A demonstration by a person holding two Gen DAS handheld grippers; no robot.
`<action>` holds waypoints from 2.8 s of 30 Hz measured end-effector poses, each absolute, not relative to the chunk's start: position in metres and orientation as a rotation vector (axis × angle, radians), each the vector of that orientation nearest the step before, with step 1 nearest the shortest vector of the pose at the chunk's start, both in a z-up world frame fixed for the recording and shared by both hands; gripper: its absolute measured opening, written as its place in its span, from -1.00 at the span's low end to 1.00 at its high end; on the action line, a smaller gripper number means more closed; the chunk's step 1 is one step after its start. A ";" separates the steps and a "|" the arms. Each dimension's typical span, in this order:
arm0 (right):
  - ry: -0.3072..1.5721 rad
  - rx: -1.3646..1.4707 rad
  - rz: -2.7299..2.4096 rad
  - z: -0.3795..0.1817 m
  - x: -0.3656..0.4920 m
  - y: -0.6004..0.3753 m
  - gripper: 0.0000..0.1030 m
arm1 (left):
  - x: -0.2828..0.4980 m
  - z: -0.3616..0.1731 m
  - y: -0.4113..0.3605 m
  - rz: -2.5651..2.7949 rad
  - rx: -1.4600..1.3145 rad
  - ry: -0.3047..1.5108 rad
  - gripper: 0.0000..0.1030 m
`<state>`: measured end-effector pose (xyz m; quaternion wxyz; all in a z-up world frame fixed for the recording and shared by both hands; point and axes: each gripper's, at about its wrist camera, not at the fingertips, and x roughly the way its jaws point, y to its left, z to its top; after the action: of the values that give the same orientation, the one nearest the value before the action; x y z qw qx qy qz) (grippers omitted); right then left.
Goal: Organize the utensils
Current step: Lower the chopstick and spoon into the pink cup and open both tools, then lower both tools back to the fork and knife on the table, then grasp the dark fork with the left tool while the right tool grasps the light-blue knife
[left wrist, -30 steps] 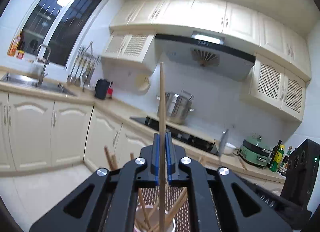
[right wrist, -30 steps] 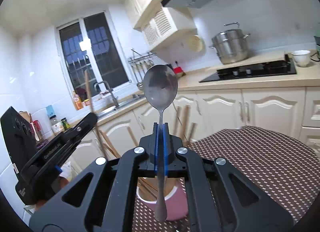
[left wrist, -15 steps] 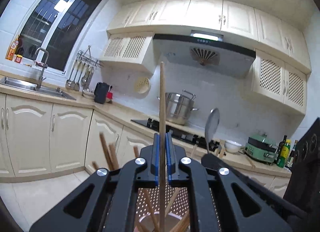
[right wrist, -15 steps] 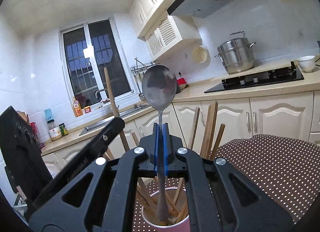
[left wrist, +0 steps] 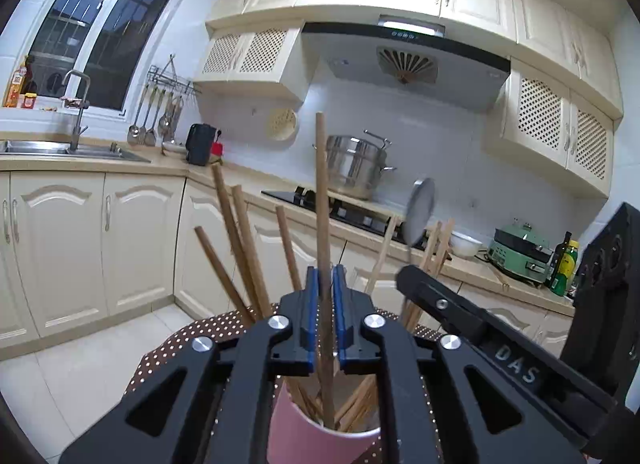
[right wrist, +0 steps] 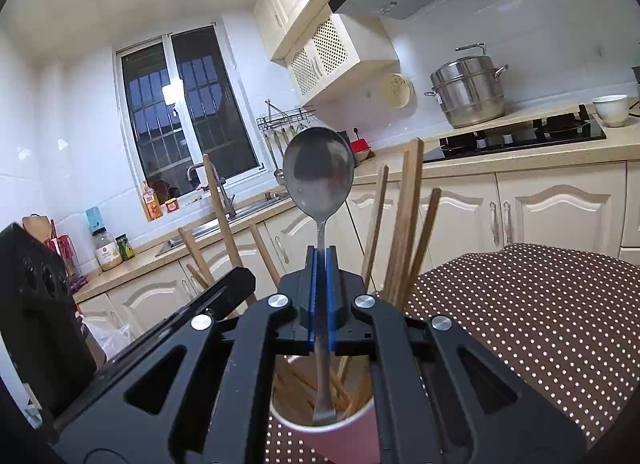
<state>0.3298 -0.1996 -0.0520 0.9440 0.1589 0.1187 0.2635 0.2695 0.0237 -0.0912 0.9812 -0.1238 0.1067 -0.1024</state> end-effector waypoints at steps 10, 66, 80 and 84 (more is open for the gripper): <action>0.266 0.283 0.520 -0.059 0.302 -0.202 -0.91 | 0.248 -0.094 0.024 -0.207 -0.243 0.268 -0.14; 0.342 0.162 0.422 -0.055 0.229 -0.215 -0.04 | 0.186 -0.086 0.018 0.011 -0.052 0.457 0.21; 0.533 0.192 0.339 -0.075 0.238 -0.257 0.19 | 0.205 -0.119 -0.005 -0.140 -0.083 0.741 0.21; 0.617 0.184 0.319 -0.088 0.242 -0.265 0.20 | 0.218 -0.139 -0.020 -0.180 -0.047 0.860 0.21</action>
<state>0.2419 -0.2652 -0.0882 0.9361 0.0901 0.3020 0.1561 0.2178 -0.0196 -0.1386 0.9047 -0.0227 0.4164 -0.0872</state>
